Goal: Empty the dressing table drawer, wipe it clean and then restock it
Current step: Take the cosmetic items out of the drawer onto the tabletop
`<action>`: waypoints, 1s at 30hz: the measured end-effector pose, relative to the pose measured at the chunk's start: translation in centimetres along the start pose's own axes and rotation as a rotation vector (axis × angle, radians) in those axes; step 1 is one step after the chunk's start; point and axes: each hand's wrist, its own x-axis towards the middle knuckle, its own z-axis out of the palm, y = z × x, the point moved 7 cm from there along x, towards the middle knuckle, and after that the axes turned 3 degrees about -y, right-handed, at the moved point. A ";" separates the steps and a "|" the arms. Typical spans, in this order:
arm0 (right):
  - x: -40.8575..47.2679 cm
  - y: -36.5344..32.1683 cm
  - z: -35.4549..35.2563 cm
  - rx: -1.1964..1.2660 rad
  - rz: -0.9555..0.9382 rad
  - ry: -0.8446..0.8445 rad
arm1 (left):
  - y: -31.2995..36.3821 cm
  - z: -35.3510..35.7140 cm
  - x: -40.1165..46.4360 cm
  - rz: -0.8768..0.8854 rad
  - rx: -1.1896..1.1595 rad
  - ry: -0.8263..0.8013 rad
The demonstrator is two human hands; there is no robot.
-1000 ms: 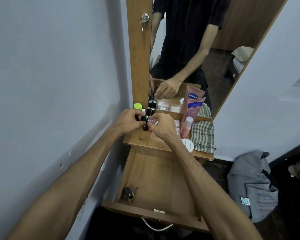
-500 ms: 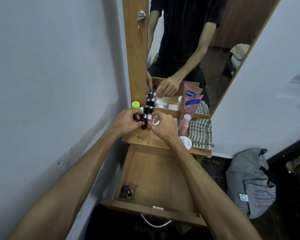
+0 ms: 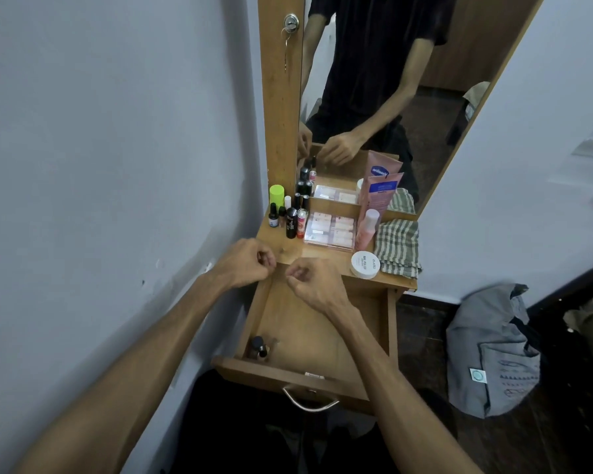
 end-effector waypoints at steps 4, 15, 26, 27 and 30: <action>-3.1 -0.6 3.2 0.020 0.019 -0.241 | -0.9 3.0 -2.8 -0.061 0.114 -0.216; -8.3 -0.3 8.8 -0.057 0.109 -0.397 | -1.9 7.6 -8.6 -0.041 0.443 -0.389; -8.2 -0.2 9.7 -0.040 0.106 -0.376 | -2.0 8.4 -8.7 0.000 0.511 -0.301; -8.2 -0.1 9.7 -0.038 0.110 -0.372 | -2.1 8.5 -8.6 0.001 0.503 -0.302; -8.1 0.0 9.6 -0.035 0.103 -0.372 | -2.3 8.6 -8.5 0.004 0.473 -0.309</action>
